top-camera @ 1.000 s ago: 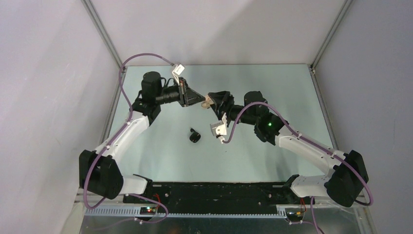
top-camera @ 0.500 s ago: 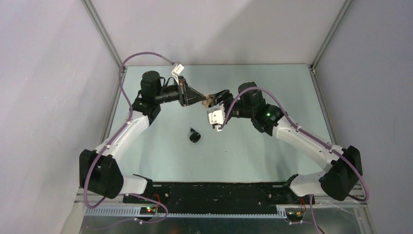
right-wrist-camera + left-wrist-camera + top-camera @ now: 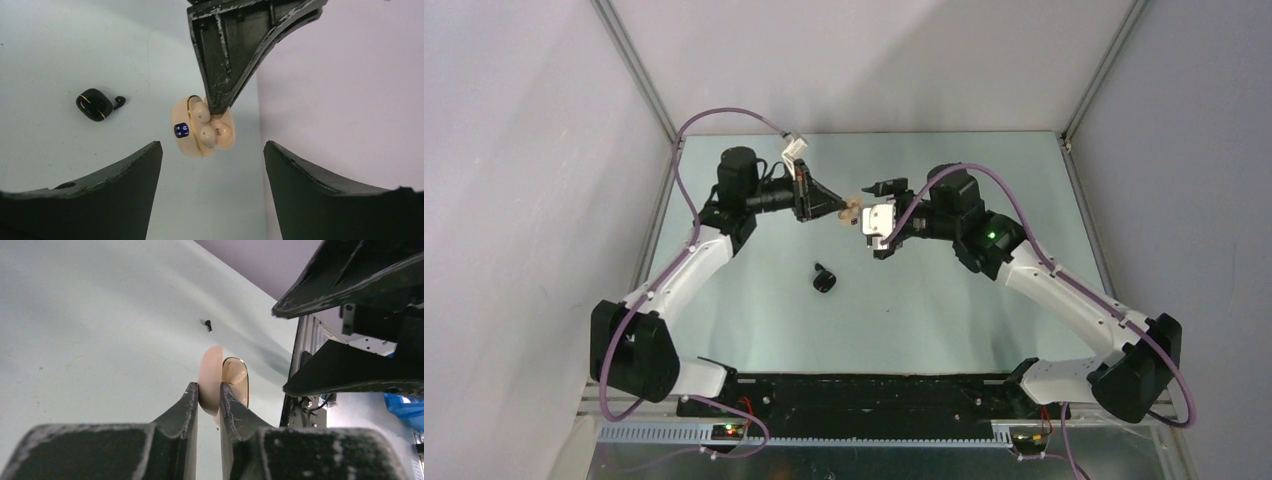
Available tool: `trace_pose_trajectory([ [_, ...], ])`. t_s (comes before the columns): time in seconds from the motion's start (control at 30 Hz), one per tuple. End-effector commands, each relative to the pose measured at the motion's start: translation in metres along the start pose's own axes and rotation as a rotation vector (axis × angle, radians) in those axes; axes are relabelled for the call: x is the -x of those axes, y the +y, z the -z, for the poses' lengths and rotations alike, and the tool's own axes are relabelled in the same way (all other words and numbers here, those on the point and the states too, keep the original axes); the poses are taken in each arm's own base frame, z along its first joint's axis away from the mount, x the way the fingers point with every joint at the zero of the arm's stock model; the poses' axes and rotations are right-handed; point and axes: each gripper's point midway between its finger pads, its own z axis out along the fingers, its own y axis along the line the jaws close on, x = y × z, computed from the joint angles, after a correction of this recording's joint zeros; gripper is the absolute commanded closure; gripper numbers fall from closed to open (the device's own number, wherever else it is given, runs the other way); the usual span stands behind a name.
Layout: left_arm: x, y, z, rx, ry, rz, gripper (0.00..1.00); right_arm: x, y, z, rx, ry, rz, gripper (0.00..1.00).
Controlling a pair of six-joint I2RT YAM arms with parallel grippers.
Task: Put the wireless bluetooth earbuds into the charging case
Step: Place the earbud in the charging case, then place the charging case at the center of the board.
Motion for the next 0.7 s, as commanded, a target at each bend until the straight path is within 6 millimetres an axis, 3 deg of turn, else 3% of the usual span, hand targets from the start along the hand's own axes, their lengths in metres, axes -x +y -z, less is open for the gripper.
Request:
trace_pose_trajectory([
  [0.0,-0.002,0.002,0.0,-0.023,0.041,-0.128,1.0,0.013,-0.013,0.01,-0.044,-0.022,-0.155,0.18],
  [0.07,-0.011,0.003,0.003,-0.021,0.085,-0.167,1.0,0.009,-0.018,0.013,-0.049,-0.019,-0.271,0.17],
  [0.1,-0.017,0.006,0.006,-0.019,0.103,-0.198,1.0,0.01,-0.012,0.013,-0.017,-0.025,-0.357,0.18],
  [0.2,-0.025,0.004,0.013,-0.012,0.125,-0.264,1.0,0.012,-0.016,0.014,0.046,-0.049,-0.519,0.27],
  [0.23,-0.027,0.005,0.014,-0.011,0.131,-0.297,1.0,0.005,-0.005,0.01,0.095,-0.025,-0.602,0.29],
  [0.27,-0.029,0.004,0.016,-0.011,0.137,-0.306,1.0,0.006,-0.012,0.012,0.101,-0.03,-0.627,0.33],
  [0.37,-0.034,0.004,0.018,-0.015,0.154,-0.351,1.0,0.0,0.004,0.002,0.243,-0.004,-0.762,0.38],
  [0.67,-0.041,-0.004,0.014,-0.031,0.177,-0.434,1.0,-0.006,0.031,-0.019,0.373,-0.017,-0.866,0.39],
])
